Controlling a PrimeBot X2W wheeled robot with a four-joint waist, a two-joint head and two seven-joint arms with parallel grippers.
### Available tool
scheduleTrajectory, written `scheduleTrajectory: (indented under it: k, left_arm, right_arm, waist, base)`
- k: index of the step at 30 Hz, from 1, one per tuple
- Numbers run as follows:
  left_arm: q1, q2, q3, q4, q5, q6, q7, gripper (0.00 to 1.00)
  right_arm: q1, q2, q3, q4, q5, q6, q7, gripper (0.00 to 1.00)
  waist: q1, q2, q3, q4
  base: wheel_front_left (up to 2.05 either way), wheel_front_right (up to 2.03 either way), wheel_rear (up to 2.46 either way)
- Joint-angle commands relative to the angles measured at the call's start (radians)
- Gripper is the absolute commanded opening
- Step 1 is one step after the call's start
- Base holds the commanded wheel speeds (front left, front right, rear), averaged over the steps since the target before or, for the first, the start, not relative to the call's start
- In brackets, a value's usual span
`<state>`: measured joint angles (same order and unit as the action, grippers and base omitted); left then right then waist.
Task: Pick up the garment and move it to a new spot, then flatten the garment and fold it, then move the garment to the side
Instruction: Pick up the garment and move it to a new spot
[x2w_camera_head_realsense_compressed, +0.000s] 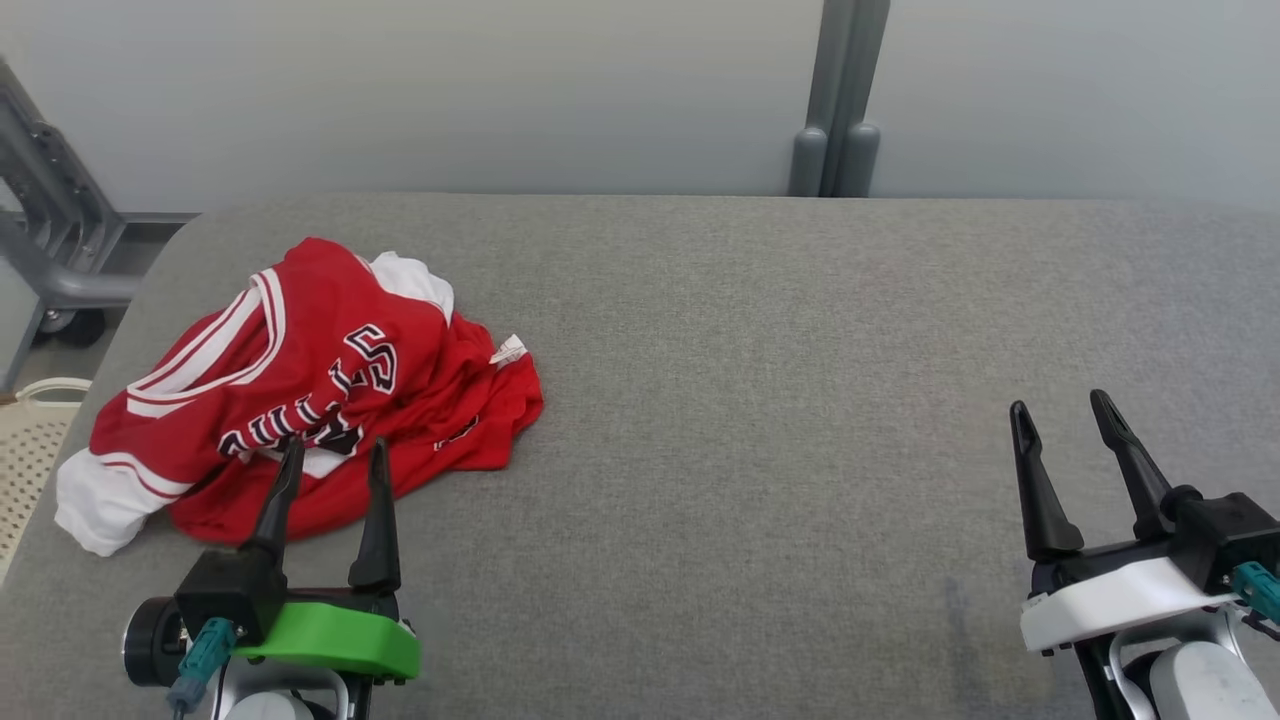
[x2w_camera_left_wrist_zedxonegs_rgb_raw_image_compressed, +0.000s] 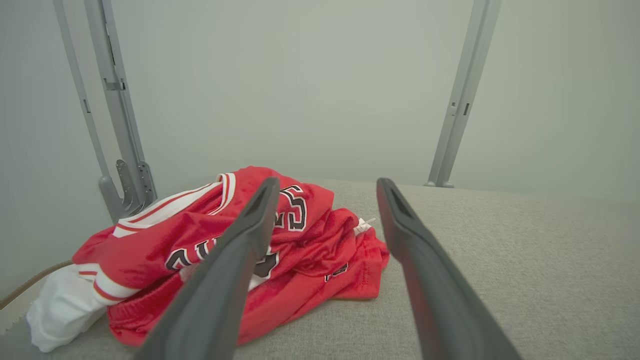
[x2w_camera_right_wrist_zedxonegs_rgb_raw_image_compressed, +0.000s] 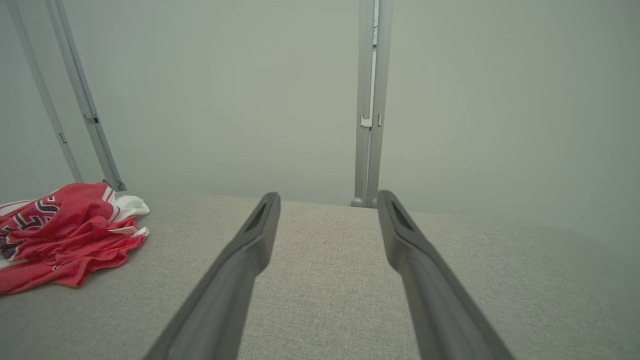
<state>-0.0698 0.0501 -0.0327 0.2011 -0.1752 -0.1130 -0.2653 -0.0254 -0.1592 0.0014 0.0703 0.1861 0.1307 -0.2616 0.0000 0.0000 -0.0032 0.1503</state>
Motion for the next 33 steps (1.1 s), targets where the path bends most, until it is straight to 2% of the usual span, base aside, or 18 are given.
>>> scheduleTrajectory:
  k: [1,14,19,33]
  left_arm:
    - [-0.003,0.001,0.002,-0.001,-0.003,0.006,-0.002,1.0]
    - [0.012,0.001,0.022,0.009,-0.005,0.034,-0.002,1.0]
    - [0.015,0.001,0.039,0.021,-0.017,0.042,-0.002,1.0]
    - [0.019,0.001,0.064,0.022,-0.026,0.049,-0.002,1.0]
  right_arm:
    - [0.011,-0.004,0.003,0.0,0.008,0.0,0.0,1.0]
    - [0.013,-0.004,0.051,-0.007,0.03,0.0,0.0,1.0]
    - [-0.002,0.0,0.103,-0.017,0.041,0.0,0.0,1.0]
    - [-0.022,0.003,0.173,0.002,0.056,0.0,0.0,1.0]
  waist:
    - [0.0,0.0,-0.004,0.035]
    - [0.0,0.0,-0.015,0.18]
    - [0.0,0.0,-0.013,0.232]
    - [0.0,0.0,-0.004,0.28]
  base:
    - [0.0,0.0,0.0]
    - [0.0,0.0,0.0]
    - [0.0,0.0,0.0]
    - [0.0,0.0,0.0]
